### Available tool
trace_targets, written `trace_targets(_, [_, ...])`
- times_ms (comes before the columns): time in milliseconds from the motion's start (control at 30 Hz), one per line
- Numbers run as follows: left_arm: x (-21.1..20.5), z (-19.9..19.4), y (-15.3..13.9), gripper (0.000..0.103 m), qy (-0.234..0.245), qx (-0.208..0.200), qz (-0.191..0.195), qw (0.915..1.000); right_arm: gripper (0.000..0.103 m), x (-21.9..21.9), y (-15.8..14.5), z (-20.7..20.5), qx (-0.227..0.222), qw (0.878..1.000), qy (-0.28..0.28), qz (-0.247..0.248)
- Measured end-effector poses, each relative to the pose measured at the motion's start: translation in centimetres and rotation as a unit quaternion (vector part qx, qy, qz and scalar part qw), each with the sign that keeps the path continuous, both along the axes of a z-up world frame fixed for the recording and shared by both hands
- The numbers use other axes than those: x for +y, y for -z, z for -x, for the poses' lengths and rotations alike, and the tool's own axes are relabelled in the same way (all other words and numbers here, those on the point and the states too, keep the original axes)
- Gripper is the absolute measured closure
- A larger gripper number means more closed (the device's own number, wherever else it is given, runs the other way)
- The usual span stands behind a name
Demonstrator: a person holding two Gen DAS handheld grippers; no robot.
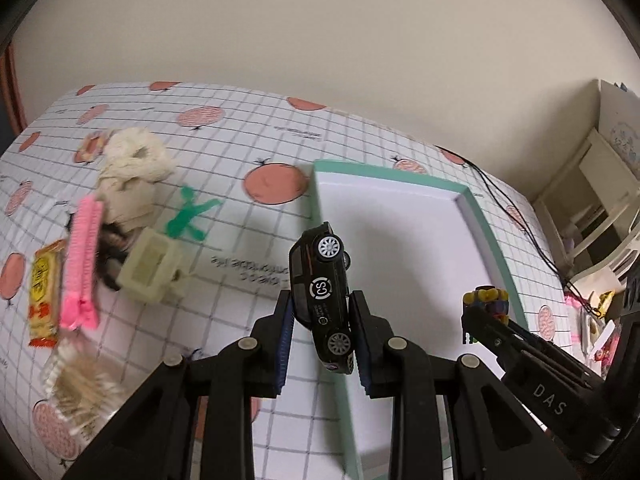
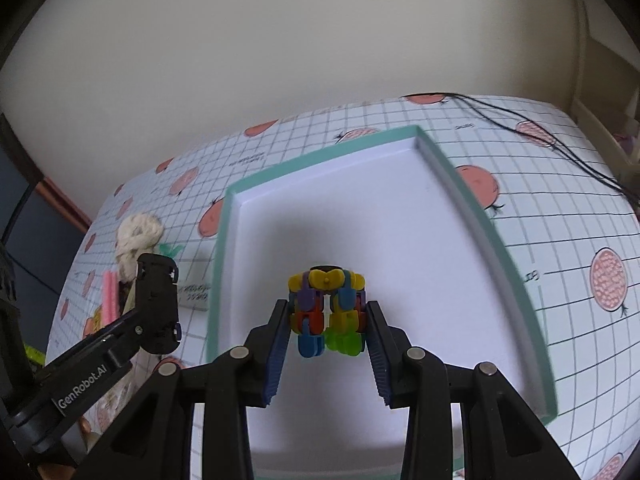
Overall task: Organize objects
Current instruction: 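Carry the block figure and black car over the mint-green tray with both grippers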
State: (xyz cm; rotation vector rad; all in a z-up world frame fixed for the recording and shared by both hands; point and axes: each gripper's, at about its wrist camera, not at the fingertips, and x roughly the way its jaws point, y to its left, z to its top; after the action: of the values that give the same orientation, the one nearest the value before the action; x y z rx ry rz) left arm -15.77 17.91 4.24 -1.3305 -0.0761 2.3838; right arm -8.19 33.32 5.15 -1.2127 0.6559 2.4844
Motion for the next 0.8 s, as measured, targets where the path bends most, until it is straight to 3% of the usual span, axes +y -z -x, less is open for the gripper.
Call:
trace_targets(300, [2.1, 1.8, 0.8, 0.074, 0.011, -0.009, -0.023, 0.9996, 0.063, 1.6, 0.1, 1.0, 0.02, 0.999, 0.013, -0.021])
trace_targets(800, [7.0, 4.9, 2.5, 0.074, 0.044, -0.006, 0.002, 0.999, 0.063, 3.6, 1.1, 3.0, 0.043, 0.998, 0.034, -0.035])
